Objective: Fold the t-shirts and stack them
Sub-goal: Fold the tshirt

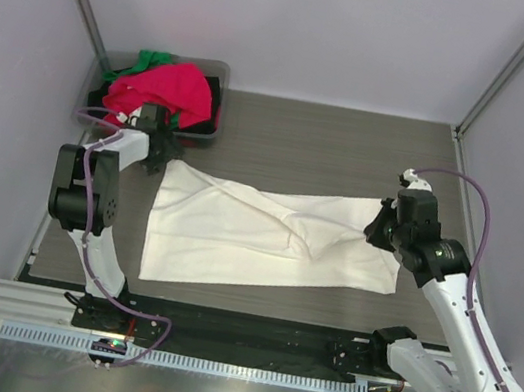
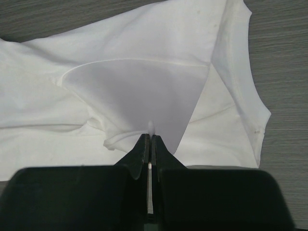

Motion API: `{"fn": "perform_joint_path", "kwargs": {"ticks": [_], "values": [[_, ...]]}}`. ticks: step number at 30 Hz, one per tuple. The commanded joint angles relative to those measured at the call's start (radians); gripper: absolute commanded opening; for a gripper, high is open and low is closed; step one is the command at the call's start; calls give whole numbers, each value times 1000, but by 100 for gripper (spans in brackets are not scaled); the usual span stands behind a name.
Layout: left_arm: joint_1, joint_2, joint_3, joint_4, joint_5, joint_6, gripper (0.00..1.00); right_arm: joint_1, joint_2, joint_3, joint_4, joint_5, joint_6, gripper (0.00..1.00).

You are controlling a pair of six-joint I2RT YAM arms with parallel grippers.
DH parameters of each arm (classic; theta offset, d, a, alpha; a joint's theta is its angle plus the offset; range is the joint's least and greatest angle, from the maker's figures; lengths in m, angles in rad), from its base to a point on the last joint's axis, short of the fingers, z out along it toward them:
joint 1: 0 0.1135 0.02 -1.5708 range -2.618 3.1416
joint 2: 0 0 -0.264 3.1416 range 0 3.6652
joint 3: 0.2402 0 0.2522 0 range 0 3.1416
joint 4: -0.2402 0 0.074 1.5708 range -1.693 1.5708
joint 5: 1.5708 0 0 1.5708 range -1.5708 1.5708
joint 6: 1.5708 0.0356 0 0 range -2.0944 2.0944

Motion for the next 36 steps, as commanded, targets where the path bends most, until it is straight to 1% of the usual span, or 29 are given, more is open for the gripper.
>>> {"fn": "perform_joint_path", "kwargs": {"ticks": [1,5,7,9,10,11,13,14,16,17,19,20,22,23,25,26,29,32,33,35,36], "values": [[-23,-28,-17,78,-30,-33,72,-5,-18,6,-1,-14,-10,1],[-30,-25,-12,78,-52,-33,73,-5,-7,0,1,-15,-13,1],[-30,13,9,63,-47,-33,72,-6,-1,-2,1,-18,-13,1],[-32,36,20,51,-35,-33,69,-3,1,0,-1,-21,-13,1],[-32,48,22,51,-30,-35,66,-5,1,-2,-2,-20,-13,1],[-35,62,22,52,-30,-35,60,-5,1,-3,1,-18,-17,1],[-38,68,20,51,-32,-35,53,-5,-2,-5,1,-18,-15,1],[-41,68,19,52,-41,-35,47,-6,-2,-5,-1,-18,-15,1],[-43,67,18,49,-45,-33,41,-6,-1,-5,1,-18,-15,1],[-44,64,20,41,-48,-35,36,-5,1,-5,1,-18,-15,1],[-46,53,25,32,-59,-30,31,-5,1,-3,-1,-20,-15,1],[-44,49,26,25,-62,-30,24,-5,1,-3,-1,-18,-15,1],[-47,35,32,14,-71,-26,19,-5,-2,-2,-1,-14,-17,1],[-47,30,34,2,-73,-23,12,-5,-1,-2,-1,-12,-15,1],[-49,15,43,-15,-84,-21,7,-5,1,4,2,-9,-17,1],[-49,7,48,-32,-85,-16,1,-5,4,15,1,-7,-17,1],[-52,-25,72,-84,-102,-12,0,-5,33,53,7,20,-12,1],[-52,-60,109,-152,-117,-3,0,-5,106,101,27,54,-9,1],[-52,-71,130,-166,-125,5,0,-5,126,140,36,68,-9,1],[-52,-103,155,-216,-142,13,0,-14,215,190,62,78,-13,1],[-52,-116,181,-232,-160,17,0,-20,253,249,71,83,-15,1]]}}
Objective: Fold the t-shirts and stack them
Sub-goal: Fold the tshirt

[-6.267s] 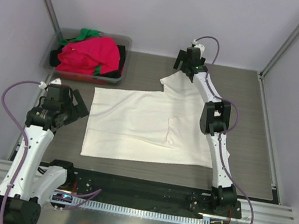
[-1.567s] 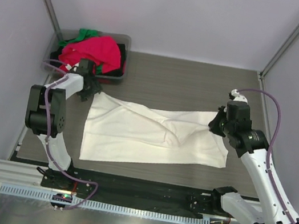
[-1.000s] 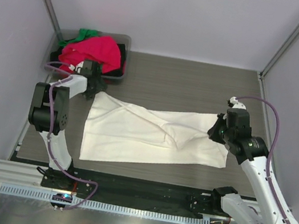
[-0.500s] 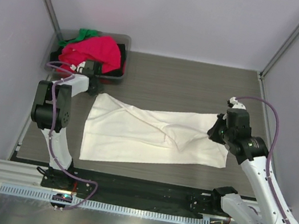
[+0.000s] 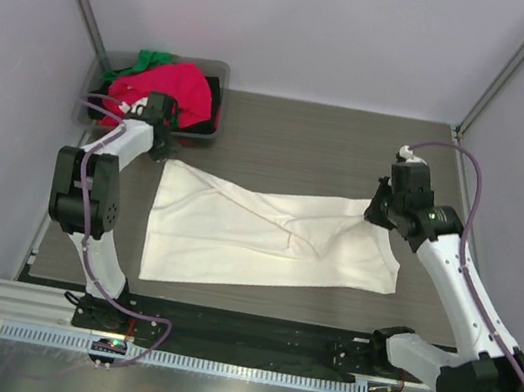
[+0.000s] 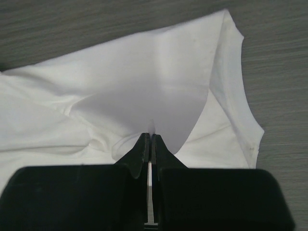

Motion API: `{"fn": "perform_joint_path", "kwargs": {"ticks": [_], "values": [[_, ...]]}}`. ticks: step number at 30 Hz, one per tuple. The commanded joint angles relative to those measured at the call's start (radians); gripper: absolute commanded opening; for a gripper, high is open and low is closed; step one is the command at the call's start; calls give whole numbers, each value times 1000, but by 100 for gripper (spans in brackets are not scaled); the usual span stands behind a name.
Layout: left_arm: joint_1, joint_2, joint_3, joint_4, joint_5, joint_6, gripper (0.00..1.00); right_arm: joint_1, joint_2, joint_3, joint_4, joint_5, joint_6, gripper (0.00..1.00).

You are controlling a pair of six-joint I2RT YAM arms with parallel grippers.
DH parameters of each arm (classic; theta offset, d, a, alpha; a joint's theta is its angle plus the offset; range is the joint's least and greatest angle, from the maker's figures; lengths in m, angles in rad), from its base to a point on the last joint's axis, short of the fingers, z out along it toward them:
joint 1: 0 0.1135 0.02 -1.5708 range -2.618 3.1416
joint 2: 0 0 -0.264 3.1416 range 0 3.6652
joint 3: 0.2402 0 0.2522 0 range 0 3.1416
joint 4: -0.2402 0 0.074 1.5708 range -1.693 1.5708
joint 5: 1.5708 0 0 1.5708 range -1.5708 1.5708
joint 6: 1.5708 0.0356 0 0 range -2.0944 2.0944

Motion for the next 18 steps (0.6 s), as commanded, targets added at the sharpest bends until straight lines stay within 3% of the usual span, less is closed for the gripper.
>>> {"fn": "perform_joint_path", "kwargs": {"ticks": [1,11,18], "values": [[-2,-116,98,-97,-79,38,0,-28,138,161,103,48,-19,1],[5,-198,196,-233,-145,73,0,-151,633,784,122,0,-94,1],[14,-163,207,-241,-131,108,0,-163,743,875,128,-97,-120,1]]}}
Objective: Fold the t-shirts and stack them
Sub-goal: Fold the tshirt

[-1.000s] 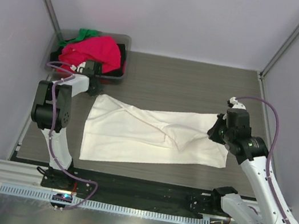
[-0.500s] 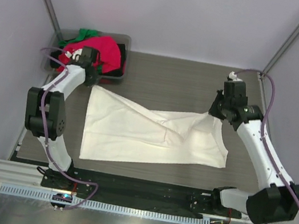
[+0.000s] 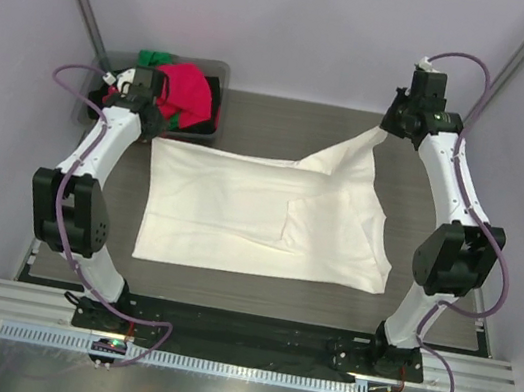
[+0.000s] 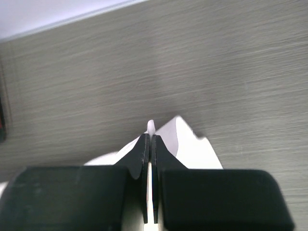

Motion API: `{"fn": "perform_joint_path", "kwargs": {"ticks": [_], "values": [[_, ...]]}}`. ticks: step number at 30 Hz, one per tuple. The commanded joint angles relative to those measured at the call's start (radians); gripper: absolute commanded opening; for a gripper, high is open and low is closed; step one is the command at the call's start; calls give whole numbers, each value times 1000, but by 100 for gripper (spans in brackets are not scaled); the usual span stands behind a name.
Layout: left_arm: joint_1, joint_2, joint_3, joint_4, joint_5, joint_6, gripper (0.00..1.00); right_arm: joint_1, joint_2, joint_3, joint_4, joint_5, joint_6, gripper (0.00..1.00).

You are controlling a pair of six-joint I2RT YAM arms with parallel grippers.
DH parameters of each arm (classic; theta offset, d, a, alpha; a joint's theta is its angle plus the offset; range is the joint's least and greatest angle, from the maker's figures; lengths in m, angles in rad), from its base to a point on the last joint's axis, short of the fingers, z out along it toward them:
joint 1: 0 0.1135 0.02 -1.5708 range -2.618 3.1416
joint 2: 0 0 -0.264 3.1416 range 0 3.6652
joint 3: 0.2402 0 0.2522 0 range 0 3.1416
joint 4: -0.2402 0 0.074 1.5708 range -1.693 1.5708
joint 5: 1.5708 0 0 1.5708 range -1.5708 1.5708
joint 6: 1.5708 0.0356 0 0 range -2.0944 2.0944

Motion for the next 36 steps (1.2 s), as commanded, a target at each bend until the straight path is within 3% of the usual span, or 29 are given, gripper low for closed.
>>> {"fn": "perform_joint_path", "kwargs": {"ticks": [1,9,13,18,22,23,24,25,27,28,29,32,36], "values": [[14,17,30,-15,-24,38,0,5,6,55,18,-98,-31,1],[18,-36,-31,23,31,86,0,3,-123,-93,24,-106,-19,1],[18,-102,-123,51,50,90,0,3,-274,-263,24,-82,21,1],[18,-219,-275,57,59,89,0,5,-572,-595,12,-72,91,1],[20,-292,-392,59,55,84,3,3,-745,-773,-82,-21,160,1],[18,-306,-428,60,61,81,10,3,-764,-816,-112,12,183,6],[18,-313,-444,56,71,81,24,3,-785,-828,-140,35,217,26],[18,-325,-458,49,80,78,56,3,-790,-839,-186,64,243,74],[18,-337,-484,33,84,67,71,2,-799,-862,-203,133,272,90],[18,-343,-490,32,84,67,80,2,-801,-867,-203,147,294,95],[18,-354,-493,29,85,69,82,2,-792,-859,-203,159,297,96],[18,-365,-466,5,79,84,83,2,-744,-810,-192,146,296,96],[8,-371,-446,14,116,119,80,12,-687,-808,-94,-47,299,92]]}}
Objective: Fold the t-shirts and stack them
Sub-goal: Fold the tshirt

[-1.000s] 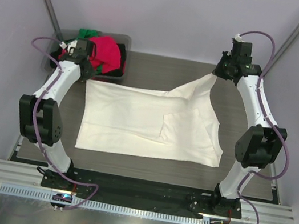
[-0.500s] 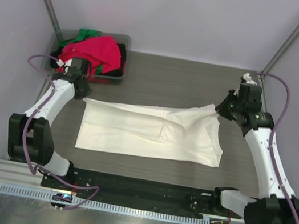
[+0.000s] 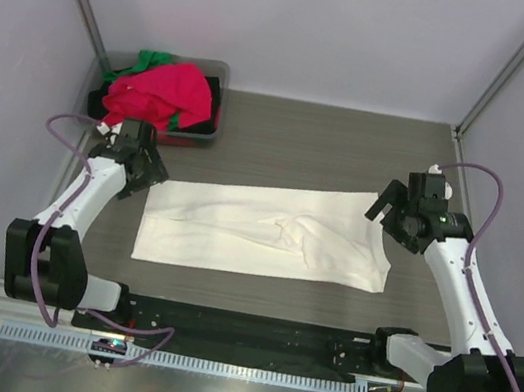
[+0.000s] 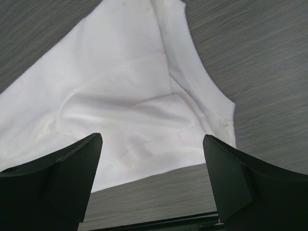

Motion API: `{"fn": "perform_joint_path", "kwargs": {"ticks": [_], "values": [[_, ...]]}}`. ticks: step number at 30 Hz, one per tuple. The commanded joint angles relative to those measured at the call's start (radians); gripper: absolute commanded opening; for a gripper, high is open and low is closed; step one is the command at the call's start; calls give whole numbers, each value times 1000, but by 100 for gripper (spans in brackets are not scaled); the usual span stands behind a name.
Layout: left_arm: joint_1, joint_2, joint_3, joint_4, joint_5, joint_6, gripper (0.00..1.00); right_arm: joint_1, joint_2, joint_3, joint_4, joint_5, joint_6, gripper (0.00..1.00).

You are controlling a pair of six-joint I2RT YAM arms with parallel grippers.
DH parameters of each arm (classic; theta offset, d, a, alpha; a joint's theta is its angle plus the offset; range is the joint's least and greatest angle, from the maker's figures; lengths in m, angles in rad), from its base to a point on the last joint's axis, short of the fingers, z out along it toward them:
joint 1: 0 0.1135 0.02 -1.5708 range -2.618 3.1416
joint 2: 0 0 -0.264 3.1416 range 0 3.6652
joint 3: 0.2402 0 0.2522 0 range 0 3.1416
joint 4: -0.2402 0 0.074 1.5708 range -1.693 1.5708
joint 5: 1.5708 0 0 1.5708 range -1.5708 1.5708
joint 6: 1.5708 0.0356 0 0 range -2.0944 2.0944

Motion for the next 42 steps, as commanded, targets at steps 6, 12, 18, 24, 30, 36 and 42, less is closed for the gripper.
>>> {"fn": "perform_joint_path", "kwargs": {"ticks": [6,12,18,24,30,36,42], "values": [[-194,103,105,28,23,92,78,95,191,-38,269,-277,165,91],[-289,339,137,31,104,63,74,74,380,-70,355,-301,236,93],[-314,440,111,26,124,46,72,-42,580,-3,355,-304,211,94],[-354,459,70,5,167,-12,71,-90,838,288,320,-252,173,94],[-509,460,36,55,334,-184,72,-58,1181,826,213,-279,147,94],[-731,497,-41,362,614,-500,73,-10,1547,1357,181,-449,117,94],[-823,595,89,353,606,-502,73,36,1669,1464,381,-561,177,95]]}}
